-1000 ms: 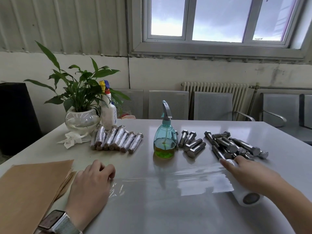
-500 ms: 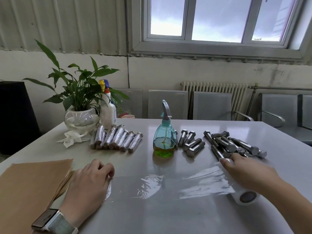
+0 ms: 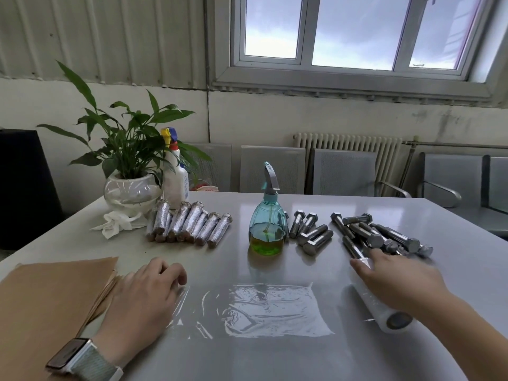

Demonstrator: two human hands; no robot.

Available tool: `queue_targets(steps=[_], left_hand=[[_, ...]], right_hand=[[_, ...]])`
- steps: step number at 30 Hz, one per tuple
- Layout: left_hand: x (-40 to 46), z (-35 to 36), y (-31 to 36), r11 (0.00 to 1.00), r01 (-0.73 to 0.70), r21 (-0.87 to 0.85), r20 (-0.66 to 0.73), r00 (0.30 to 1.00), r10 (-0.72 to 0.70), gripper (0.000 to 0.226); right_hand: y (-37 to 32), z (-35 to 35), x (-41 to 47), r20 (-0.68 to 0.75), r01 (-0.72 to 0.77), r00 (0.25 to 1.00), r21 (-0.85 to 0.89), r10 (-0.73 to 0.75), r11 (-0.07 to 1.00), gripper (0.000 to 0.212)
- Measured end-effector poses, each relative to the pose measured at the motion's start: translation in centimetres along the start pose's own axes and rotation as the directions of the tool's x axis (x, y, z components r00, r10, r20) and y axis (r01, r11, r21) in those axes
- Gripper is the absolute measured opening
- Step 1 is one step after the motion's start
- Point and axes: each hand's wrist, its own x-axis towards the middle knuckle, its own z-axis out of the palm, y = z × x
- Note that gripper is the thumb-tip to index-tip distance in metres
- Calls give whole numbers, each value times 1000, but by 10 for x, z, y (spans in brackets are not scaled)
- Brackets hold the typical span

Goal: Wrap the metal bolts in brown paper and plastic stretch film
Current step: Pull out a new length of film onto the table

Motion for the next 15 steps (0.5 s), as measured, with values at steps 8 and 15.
queue_targets(steps=[8,15], left_hand=[[1,-5,4,999,-23,-32,-1,1000,23,21],[0,-13,12,989,-104,107,-58,992,111,17]], right_hand=[[-3,-2,1,25,22,999,-25,-21,999,59],[-6,-4,1,34,40,999,-32,-39,999,60]])
